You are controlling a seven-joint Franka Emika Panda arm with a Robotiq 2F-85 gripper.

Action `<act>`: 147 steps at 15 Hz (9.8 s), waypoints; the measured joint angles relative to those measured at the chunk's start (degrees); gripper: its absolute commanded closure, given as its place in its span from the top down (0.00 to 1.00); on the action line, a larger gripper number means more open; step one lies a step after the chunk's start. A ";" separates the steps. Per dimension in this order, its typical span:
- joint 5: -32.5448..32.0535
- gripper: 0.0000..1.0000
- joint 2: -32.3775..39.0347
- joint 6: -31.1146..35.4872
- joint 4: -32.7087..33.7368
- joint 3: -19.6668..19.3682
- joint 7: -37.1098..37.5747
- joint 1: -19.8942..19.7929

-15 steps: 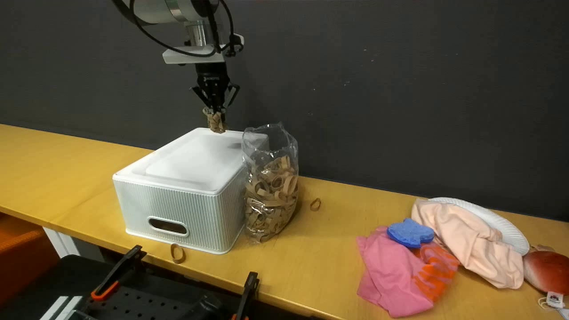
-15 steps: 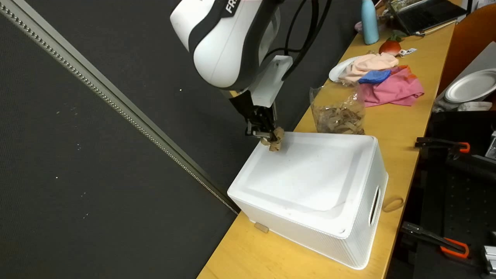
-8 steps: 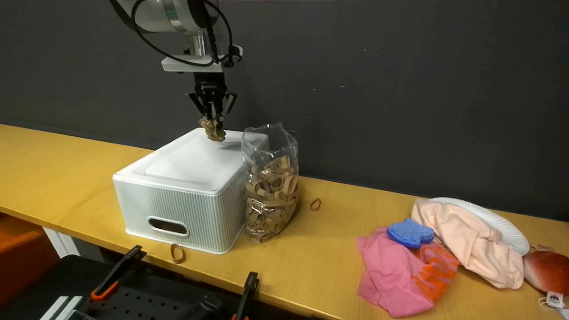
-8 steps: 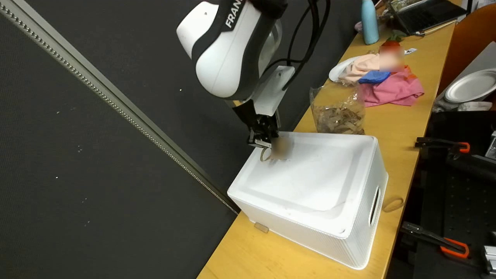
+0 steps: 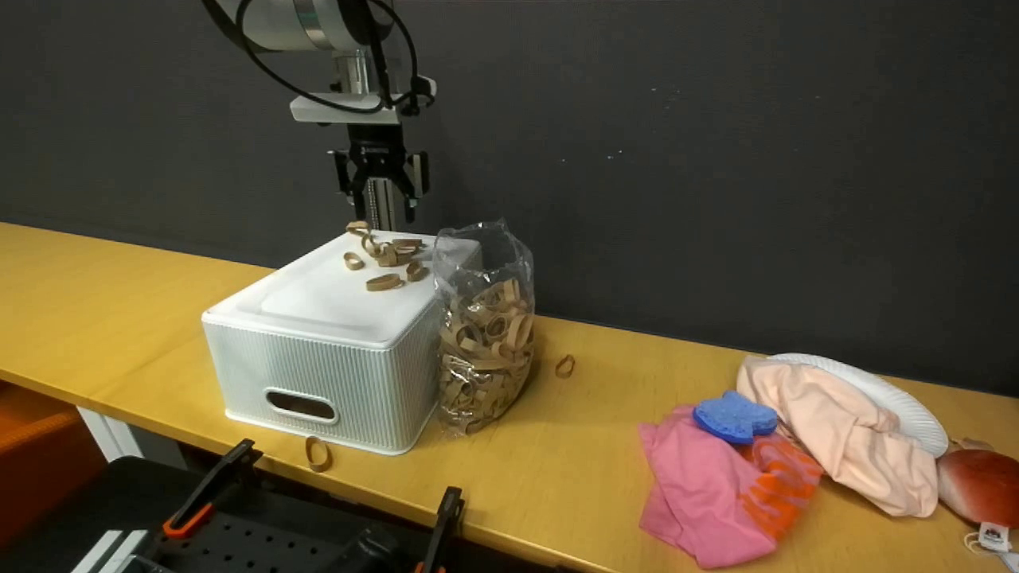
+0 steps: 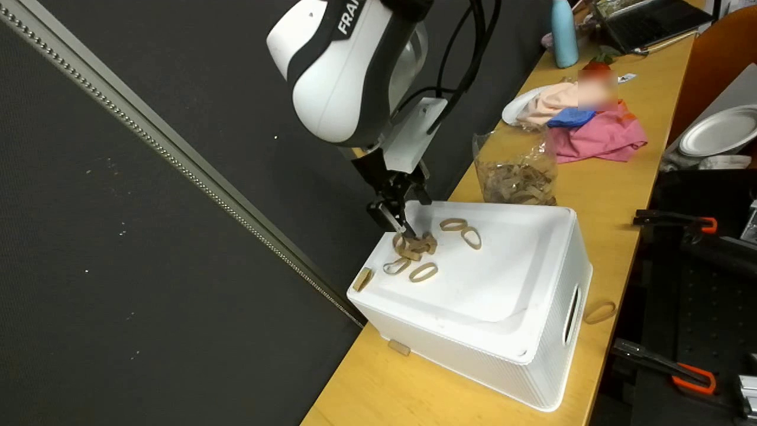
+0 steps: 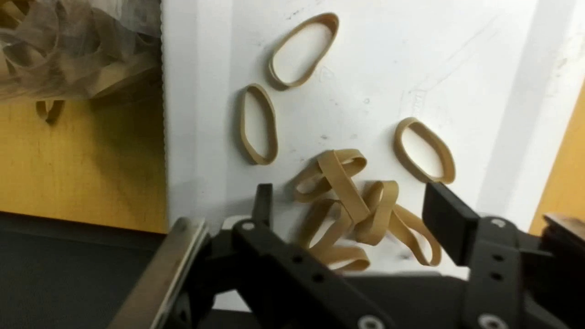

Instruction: Take the rubber bands out of the plastic bag

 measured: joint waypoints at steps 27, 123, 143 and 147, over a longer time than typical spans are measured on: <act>0.17 1.00 -29.16 -9.14 -19.00 -6.41 -2.17 -8.11; -4.43 0.02 -0.87 19.97 -20.68 -10.08 -1.56 -9.01; -5.04 0.02 -10.82 16.42 -19.81 -9.66 -1.11 -8.10; -5.05 0.02 -12.03 14.40 -17.97 -9.07 -1.07 -7.48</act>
